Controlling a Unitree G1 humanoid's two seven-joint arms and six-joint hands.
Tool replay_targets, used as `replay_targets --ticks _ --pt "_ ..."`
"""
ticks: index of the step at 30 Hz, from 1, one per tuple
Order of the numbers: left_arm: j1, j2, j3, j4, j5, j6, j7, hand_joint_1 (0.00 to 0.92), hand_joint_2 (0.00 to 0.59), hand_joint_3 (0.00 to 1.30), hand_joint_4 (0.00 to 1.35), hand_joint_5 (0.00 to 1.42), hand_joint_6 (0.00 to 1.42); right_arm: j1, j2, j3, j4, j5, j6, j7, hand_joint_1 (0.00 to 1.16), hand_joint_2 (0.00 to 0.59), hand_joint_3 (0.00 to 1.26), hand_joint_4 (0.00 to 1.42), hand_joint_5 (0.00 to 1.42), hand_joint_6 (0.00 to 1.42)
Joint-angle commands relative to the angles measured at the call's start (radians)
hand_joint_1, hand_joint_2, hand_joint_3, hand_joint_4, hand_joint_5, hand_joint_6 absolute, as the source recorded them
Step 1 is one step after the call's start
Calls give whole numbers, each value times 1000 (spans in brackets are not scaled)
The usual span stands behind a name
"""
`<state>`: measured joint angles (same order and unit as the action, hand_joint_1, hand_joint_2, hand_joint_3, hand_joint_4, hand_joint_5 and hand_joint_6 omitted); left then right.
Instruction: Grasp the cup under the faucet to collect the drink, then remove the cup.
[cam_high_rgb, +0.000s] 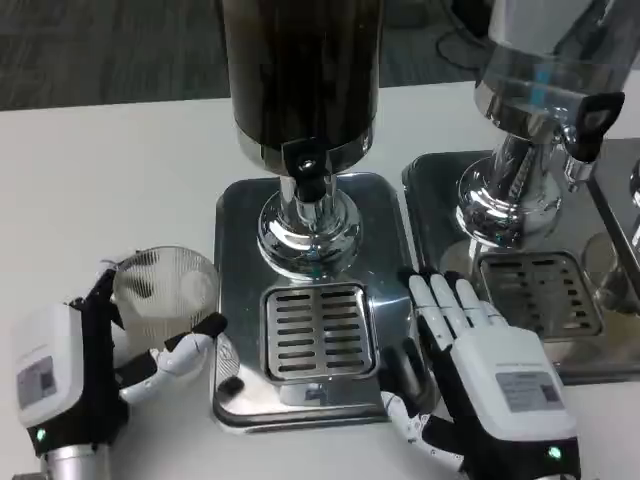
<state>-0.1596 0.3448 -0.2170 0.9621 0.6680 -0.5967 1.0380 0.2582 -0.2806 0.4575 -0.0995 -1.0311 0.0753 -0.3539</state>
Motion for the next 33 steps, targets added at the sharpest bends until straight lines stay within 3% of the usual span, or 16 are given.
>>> replay_targets --ticks 1,11,33 --pt "10 2 -3 3 -6 -1 31 479 99 483 632 877 1090 8 -1 -1 -10 15 -9 5 386 428 26 0 0 107" --pt "11 0 -14 1 4 3 64 451 89 540 688 911 1113 3 -3 -6 -8 11 -6 5 368 419 25 0 0 99" --pt "9 -1 -38 -37 23 19 140 499 99 571 699 933 1116 4 -4 -15 -14 14 -8 3 350 426 15 0 0 98"
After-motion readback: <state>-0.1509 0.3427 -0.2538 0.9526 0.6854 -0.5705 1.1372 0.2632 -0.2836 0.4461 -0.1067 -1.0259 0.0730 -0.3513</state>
